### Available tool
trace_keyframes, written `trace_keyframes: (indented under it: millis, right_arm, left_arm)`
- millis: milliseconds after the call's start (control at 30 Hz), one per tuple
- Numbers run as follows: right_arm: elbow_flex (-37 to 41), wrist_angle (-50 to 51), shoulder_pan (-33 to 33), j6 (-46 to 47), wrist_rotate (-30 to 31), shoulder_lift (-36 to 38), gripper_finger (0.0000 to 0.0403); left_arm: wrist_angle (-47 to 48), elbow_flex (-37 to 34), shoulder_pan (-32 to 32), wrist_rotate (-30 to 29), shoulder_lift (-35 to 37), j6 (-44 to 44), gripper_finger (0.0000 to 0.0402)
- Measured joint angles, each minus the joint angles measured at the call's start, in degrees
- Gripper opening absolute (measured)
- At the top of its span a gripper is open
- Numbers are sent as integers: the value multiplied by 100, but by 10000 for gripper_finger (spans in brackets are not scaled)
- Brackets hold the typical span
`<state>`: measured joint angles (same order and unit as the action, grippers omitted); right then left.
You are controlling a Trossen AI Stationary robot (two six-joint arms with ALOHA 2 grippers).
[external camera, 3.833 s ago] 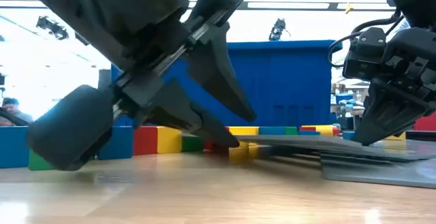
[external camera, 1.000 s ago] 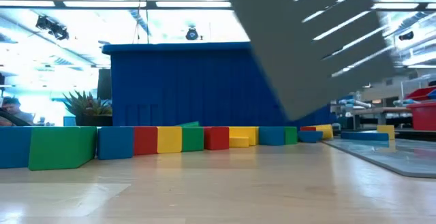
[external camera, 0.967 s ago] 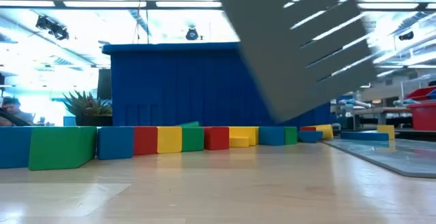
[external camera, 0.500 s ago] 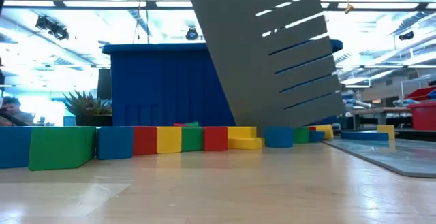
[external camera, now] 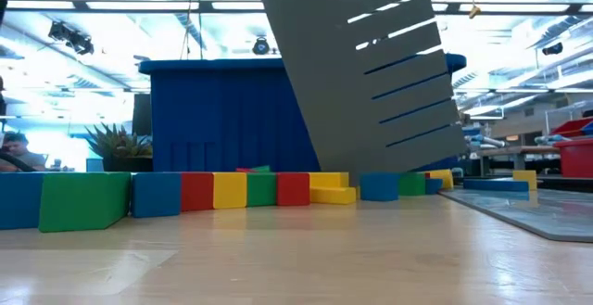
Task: Sort blocks
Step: Assemble the blue bin using gray bin divider
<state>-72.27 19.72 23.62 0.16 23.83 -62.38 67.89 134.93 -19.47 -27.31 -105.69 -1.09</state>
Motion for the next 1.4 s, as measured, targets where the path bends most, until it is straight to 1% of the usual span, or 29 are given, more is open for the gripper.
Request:
trace_keyframes:
  millis: [233,433,567,700,867,1067,1133,1233,1300,1400]
  right_arm:
    - [2,185,0,16,-1,41,154]
    - [2,317,0,120,3,273,141]
    - [2,876,0,622,3,365,138]
    - [2,1453,0,1100,3,467,140]
    - [2,2001,2,1532,3,598,140]
    - [2,3010,4,2063,5,704,128]
    - [4,3202,37,2168,29,709,123]
    - [124,3092,116,2114,247,719,116]
    - [318,2962,136,2069,384,725,112]
    - [715,2611,134,2057,431,786,111]
  left_arm:
    - [-48,0,-46,-2,160,-17,10]
    - [-80,0,-90,-202,505,-32,11]
    - [-39,0,-161,-242,769,-40,11]
    - [261,0,-232,-330,1104,38,9]
    - [389,4,-365,-596,1487,152,8]
    - [358,-46,-571,-877,2005,174,7]
    - [213,-220,-646,-886,2223,198,7]
    - [-302,-690,-778,-952,2623,165,7]
    - [-794,-1137,-859,-1019,2930,81,7]
    - [-1708,-1943,-940,-1152,3421,-135,6]
